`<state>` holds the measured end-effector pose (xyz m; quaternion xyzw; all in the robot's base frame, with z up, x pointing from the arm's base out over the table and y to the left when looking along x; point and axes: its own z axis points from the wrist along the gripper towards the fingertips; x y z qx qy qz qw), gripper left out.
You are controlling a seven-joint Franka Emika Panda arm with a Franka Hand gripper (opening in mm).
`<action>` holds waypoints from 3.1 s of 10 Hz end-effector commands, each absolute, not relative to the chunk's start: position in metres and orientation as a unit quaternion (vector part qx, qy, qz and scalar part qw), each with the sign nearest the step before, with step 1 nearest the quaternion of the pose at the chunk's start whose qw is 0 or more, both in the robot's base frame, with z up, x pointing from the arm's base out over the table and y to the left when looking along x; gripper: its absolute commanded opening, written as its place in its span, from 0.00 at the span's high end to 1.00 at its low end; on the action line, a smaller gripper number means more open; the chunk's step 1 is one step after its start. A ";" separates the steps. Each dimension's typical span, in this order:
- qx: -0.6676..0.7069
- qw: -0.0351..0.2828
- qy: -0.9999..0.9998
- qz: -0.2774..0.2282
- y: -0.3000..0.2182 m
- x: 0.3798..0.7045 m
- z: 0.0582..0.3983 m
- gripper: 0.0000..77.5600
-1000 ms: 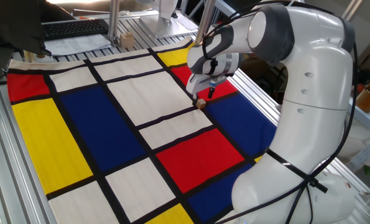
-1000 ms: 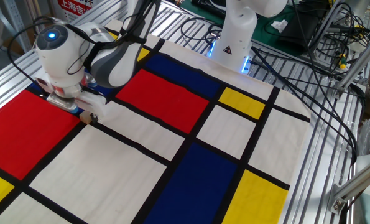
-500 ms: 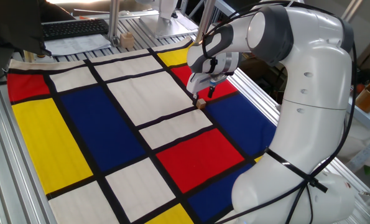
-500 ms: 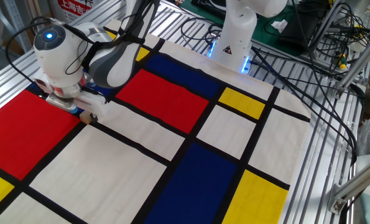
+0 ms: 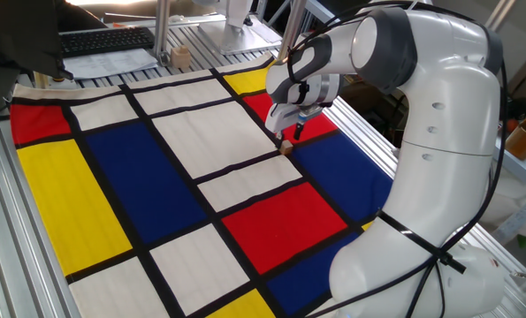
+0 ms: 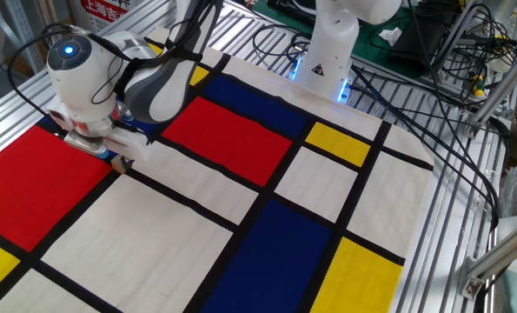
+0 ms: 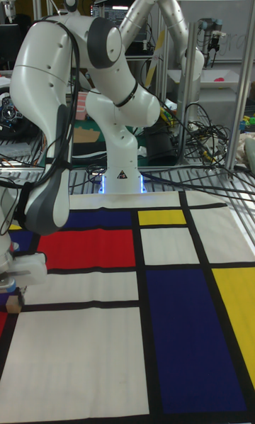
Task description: Pick up the small block on the left and move it to the right
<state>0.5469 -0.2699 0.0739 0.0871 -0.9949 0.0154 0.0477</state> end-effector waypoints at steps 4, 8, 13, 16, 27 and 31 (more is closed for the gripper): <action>0.087 0.046 -0.995 0.016 -0.271 0.548 0.075 0.99; 0.087 0.046 -0.995 0.016 -0.271 0.548 0.075 0.99; 0.075 0.073 -0.994 0.015 -0.253 0.556 0.086 0.99; 0.073 0.074 -0.994 0.015 -0.242 0.561 0.092 0.99; 0.058 0.069 -0.996 0.015 -0.121 0.522 0.100 0.99; 0.074 0.060 -0.995 0.014 -0.095 0.517 0.109 0.99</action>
